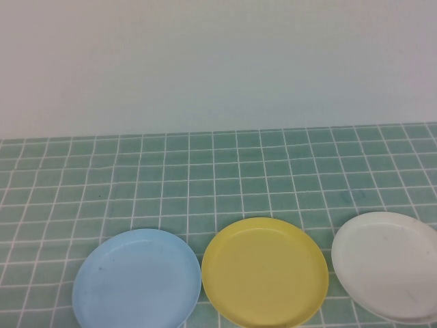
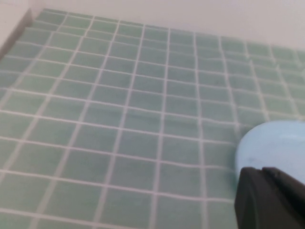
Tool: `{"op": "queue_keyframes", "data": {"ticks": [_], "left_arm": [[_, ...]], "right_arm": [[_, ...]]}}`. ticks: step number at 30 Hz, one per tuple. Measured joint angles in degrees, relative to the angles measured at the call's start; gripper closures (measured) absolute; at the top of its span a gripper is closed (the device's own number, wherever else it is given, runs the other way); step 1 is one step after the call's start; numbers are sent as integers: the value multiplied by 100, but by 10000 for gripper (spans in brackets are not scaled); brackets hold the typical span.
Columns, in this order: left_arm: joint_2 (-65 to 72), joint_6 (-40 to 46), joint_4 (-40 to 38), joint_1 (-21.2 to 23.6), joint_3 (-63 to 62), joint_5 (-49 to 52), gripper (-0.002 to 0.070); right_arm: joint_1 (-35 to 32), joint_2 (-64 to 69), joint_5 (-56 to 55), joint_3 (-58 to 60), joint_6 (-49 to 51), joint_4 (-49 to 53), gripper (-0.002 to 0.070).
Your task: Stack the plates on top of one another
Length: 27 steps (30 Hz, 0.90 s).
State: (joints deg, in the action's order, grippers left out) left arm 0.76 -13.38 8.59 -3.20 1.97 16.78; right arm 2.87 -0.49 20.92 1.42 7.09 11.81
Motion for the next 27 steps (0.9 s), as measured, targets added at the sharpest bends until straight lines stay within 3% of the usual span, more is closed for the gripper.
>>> {"op": "queue_keyframes", "data": {"ticks": [10, 23, 27], "left_arm": [[0, -1346, -2046, 0, 0, -1384, 675], [0, -1377, -2102, 0, -187, -2998, 675], [0, -1627, -2124, 0, -197, -2798, 675]], "right_arm": [[0, 0, 0, 0, 3, 0, 678], [0, 0, 0, 0, 3, 0, 678], [0, 0, 9, 0, 3, 0, 678]]}}
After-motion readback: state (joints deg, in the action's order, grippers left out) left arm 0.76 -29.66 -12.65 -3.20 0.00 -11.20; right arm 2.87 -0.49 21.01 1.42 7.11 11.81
